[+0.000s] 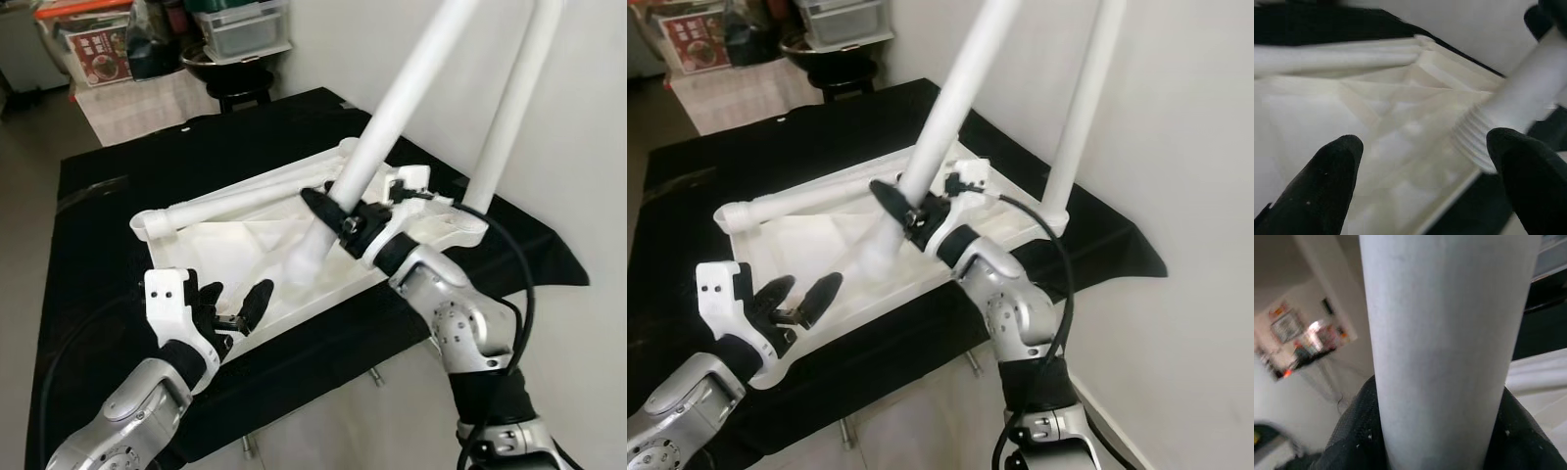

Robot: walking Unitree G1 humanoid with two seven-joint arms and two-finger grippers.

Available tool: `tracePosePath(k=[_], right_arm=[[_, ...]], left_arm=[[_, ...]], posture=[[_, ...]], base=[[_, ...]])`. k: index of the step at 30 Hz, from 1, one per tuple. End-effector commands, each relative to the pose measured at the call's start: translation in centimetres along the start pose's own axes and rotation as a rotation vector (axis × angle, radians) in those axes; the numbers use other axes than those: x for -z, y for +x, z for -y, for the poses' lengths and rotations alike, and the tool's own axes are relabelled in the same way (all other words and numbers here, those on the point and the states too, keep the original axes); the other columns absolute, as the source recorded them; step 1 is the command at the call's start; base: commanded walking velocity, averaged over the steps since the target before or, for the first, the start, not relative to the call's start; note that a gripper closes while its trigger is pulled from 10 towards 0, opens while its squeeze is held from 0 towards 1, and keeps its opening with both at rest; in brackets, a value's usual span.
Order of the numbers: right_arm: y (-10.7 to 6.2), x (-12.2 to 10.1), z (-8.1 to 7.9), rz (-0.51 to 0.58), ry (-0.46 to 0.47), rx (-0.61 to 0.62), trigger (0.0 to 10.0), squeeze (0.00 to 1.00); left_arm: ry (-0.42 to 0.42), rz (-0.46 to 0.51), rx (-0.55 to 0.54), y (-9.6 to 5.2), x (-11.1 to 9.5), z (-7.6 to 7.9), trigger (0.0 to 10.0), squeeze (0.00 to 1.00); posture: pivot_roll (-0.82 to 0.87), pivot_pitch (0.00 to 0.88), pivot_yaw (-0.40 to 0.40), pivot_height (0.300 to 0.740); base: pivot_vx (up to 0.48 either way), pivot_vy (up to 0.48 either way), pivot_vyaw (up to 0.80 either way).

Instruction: Building children table

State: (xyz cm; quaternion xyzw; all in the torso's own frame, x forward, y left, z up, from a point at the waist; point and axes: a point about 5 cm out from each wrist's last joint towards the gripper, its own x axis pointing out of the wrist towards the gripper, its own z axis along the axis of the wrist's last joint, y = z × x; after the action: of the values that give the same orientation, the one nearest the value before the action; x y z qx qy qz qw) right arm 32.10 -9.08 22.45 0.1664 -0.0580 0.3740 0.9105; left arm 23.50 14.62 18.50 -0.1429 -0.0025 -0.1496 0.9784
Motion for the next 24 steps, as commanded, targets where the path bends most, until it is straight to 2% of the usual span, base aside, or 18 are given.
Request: tracePosePath(k=[1,3,11,18,22,24], right_arm=[[0.2,0.3,-1.7,-0.022,-0.037,-0.109,10.0,0.00],[0.1,0.5,-1.9,-0.034,-0.052,-0.135,10.0,0.00],[-0.2,1.6,-2.4,-0.054,-0.089,-0.165,10.0,0.00],[-0.4,2.0,-2.7,-0.073,-0.118,-0.187,10.0,0.00],[-0.5,2.3,-2.7,-0.081,-0.124,-0.189,10.0,0.00],[-0.7,2.9,-2.0,-0.085,-0.106,-0.149,10.0,0.00]], left_arm=[[0.070,-0.008,-0.044,-0.1,0.3,-0.6,10.0,0.00],[0.084,-0.011,-0.046,-0.1,0.4,-0.6,10.0,0.00],[0.035,-0.010,-0.030,-0.6,1.3,-0.3,10.0,0.00],[0.053,0.001,-0.066,-0.9,1.6,-0.1,10.0,0.00],[0.050,-0.003,-0.065,-0.8,1.8,-0.1,10.0,0.00],[0.040,-0.011,-0.044,-0.6,2.1,0.0,10.0,0.00]], posture=[[-0.03,0.085,0.062,0.740],[-0.03,0.085,0.062,0.740],[-0.03,0.098,0.065,0.740],[-0.02,0.105,0.067,0.740],[-0.03,0.110,0.070,0.740],[-0.02,0.113,0.071,0.740]], base=[[0.000,0.000,0.80],[0.000,0.000,0.80],[0.000,0.000,0.80],[0.000,0.000,0.80],[0.000,0.000,0.80],[0.000,0.000,0.40]])
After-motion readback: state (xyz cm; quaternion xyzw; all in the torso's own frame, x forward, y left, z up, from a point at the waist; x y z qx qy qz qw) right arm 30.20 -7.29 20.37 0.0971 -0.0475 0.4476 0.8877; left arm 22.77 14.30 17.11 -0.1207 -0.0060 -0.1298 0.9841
